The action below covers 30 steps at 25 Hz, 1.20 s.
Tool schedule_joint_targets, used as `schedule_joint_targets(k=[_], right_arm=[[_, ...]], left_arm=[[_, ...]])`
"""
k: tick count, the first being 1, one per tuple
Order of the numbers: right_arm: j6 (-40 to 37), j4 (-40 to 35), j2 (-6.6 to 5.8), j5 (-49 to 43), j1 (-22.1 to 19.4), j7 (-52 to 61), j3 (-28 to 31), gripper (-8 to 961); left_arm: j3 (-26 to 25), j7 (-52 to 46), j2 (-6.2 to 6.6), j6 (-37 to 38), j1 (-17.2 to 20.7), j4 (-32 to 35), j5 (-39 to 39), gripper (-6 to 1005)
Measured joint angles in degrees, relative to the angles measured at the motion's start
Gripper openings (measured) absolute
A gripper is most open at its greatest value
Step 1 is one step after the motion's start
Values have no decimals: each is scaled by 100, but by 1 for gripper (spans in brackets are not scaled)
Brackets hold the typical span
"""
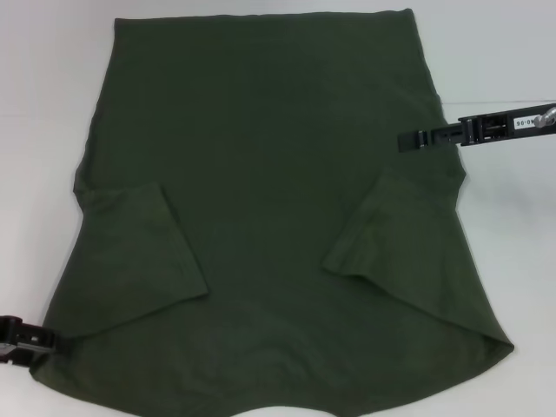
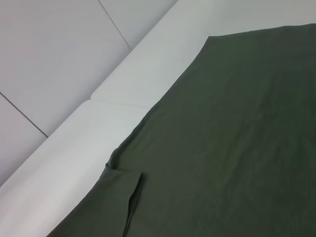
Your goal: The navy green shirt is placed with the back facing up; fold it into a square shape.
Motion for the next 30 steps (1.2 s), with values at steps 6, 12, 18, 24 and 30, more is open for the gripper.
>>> schedule_joint_targets(k=[6,12,18,24,30], right_arm=[[3,0,5,-8,22,-14,0,839],[20,0,9,-8,39,-26,0,839],[38,0,15,-8,63,-29,0,839],[44,0,23,-7,66,-27,0,839],[81,42,31,-7,65,-30,0,839]], left_arm=[[33,4,0,2,-46,-106,-6,849],[49,-2,6,9,-61,-120,-14,850],[-25,-3,41,77,-59,24,7,849],[-22,-2,57,44,-42,48,32,849],[9,-10,55,-30,-36,40,119,848]])
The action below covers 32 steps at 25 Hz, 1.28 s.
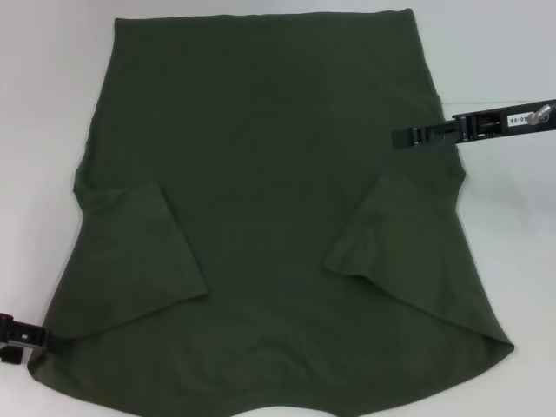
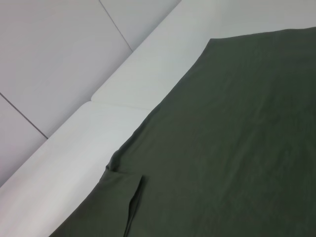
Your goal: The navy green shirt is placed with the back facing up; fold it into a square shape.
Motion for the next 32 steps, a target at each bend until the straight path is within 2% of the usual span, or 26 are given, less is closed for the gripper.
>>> schedule_joint_targets(k=[32], right_arm=[[59,14,5,0,35,-60,0,838]], left_arm=[[27,67,-38,-49,-172,-572,-60,834]])
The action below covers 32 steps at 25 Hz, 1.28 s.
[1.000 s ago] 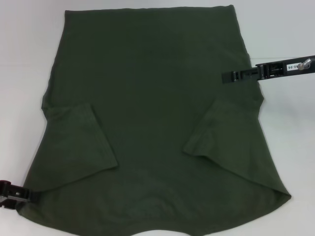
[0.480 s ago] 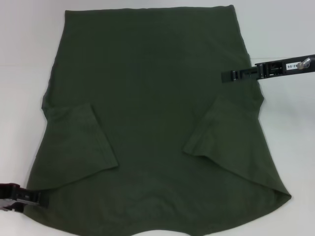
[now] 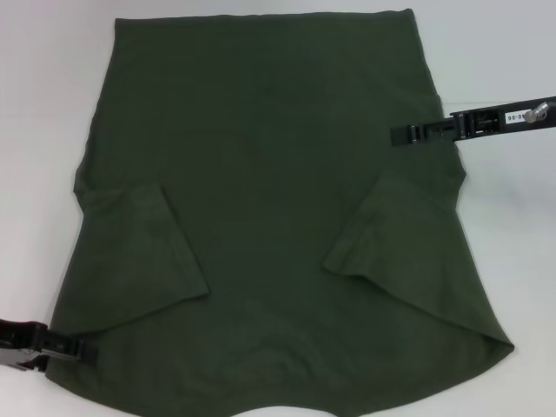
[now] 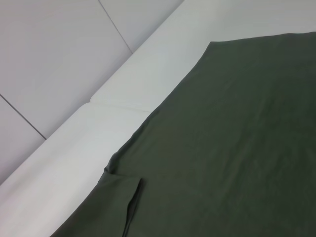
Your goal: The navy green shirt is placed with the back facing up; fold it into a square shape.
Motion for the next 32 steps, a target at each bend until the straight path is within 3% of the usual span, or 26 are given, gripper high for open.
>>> schedule_joint_targets(k=[16,21,24,32], right_arm=[[-1,6,39,0,8,-10,0,837],[-1,6,49,0,12,-9,0,837],[-1,6,52,0,19,-9,0,836],[-6,6,54,0,42,8,0,836]], left_arm=[[-2,-36,0,-153,-2,0,45,816],[9,-39,-8,-194,-2,-9,46,607],[90,-47,-29,-221,-2,-15,46,384],[200,-97,-72,-258,-30,-18,2,224]])
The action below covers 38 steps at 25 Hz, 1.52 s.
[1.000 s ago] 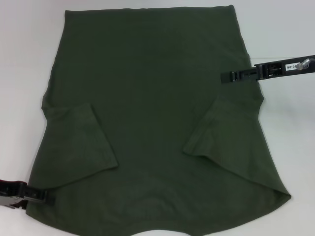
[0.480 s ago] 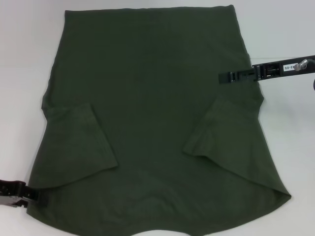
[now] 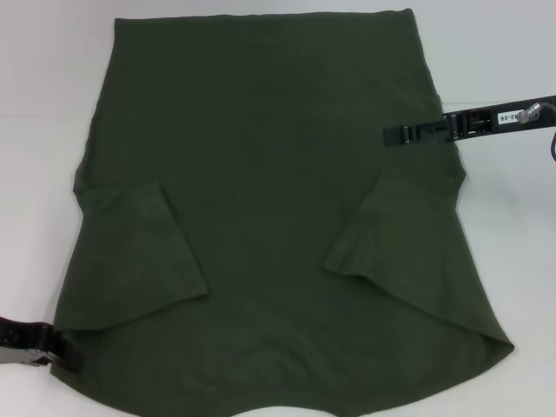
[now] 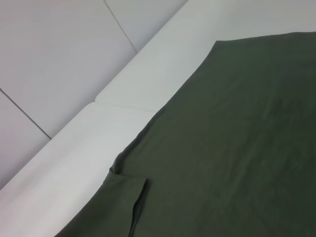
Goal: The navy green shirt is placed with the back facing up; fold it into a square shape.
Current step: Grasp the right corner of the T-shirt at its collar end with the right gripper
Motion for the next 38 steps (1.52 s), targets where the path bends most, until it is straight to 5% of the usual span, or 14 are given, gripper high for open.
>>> schedule_joint_targets(k=[11,28,38], right_arm=[[4,61,9,-12,-24,146,0,835],[-990,18,-448,-1040,-429,2170,75,834],[-1168,127,-514,-1352,-665,2548,35,834]], left_arm=[[0,83,35,17,-48,0,-1,64],[14,315,137,135,-219,28,45,39],[18,285,143,329,-268,45,50,40]])
